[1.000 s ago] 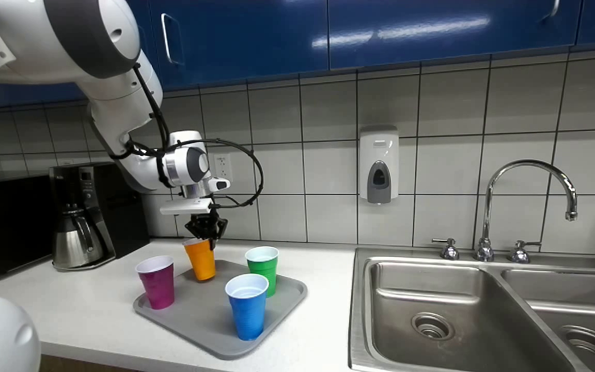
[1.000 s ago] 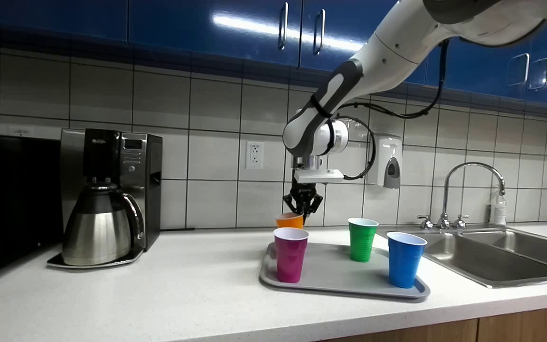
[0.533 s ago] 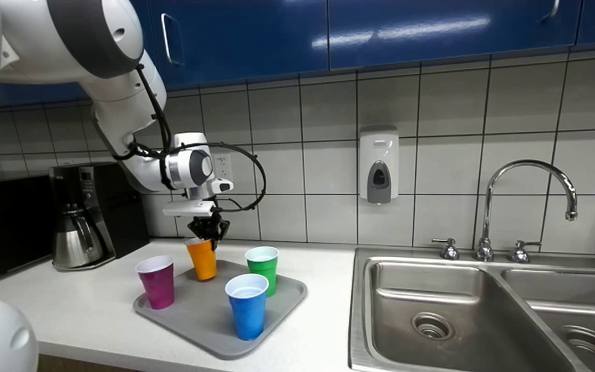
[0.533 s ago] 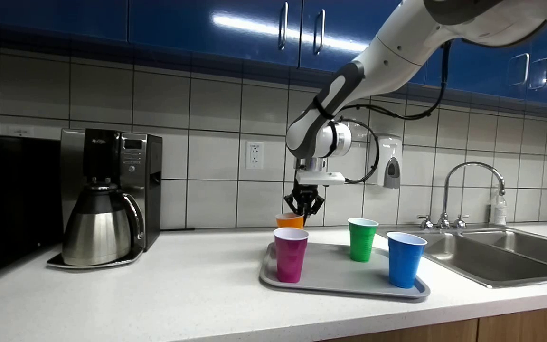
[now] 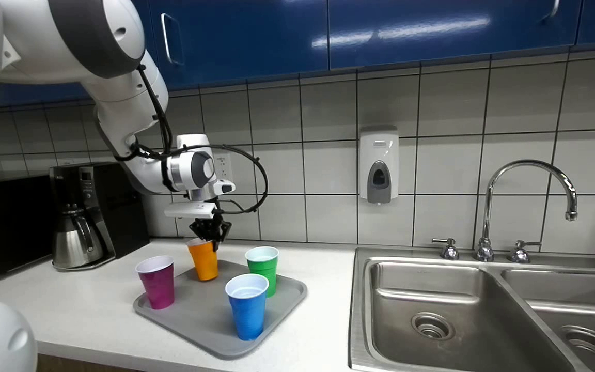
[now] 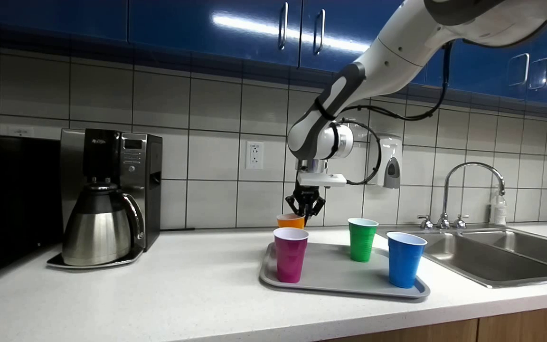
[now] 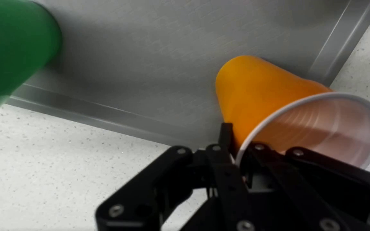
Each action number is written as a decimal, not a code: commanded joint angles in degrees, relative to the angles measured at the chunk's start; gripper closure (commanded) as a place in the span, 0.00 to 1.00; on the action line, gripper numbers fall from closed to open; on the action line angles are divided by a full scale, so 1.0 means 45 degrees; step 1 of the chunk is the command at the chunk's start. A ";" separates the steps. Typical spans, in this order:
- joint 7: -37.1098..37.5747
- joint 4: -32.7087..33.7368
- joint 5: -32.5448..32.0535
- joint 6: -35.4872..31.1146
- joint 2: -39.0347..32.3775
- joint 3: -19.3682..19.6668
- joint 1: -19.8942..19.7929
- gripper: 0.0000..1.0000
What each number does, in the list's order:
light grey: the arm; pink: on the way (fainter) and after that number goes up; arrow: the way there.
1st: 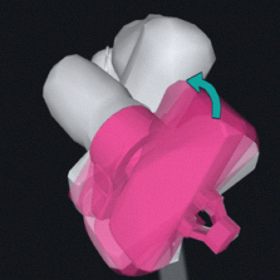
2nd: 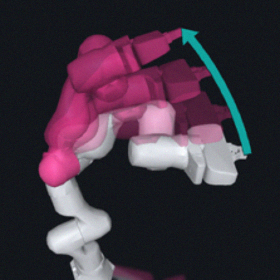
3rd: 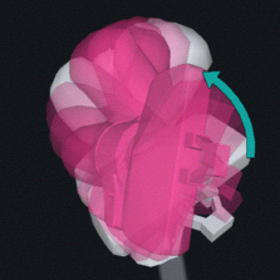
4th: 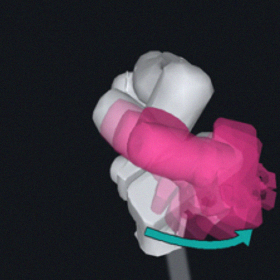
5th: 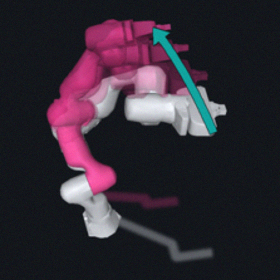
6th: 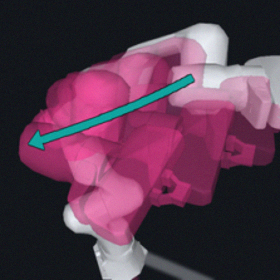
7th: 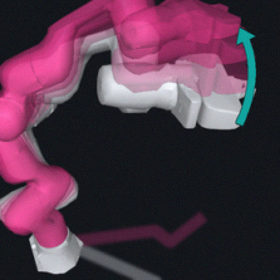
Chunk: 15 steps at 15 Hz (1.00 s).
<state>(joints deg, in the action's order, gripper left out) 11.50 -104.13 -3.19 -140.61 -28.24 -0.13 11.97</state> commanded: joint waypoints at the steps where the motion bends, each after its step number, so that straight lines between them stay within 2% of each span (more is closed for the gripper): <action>1: -0.0161 -0.0386 0.0191 -0.0187 0.0298 -0.0284 -0.0303 0.99; 2: -0.0179 -0.0384 0.0182 -0.0150 0.0284 -0.0286 -0.0303 0.78; 3: -0.0176 -0.0396 0.0182 -0.0147 0.0280 -0.0285 -0.0303 0.68; 12: -0.0122 -0.0396 0.0138 -0.0157 0.0290 -0.0229 -0.0317 0.03; 13: -0.0113 -0.0401 0.0121 -0.0159 0.0305 -0.0219 -0.0314 0.00; 15: -0.0064 -0.0444 0.0052 -0.0175 0.0382 -0.0184 -0.0282 0.00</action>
<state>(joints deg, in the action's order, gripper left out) 11.50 -104.79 -3.18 -140.89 -28.24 -0.14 11.72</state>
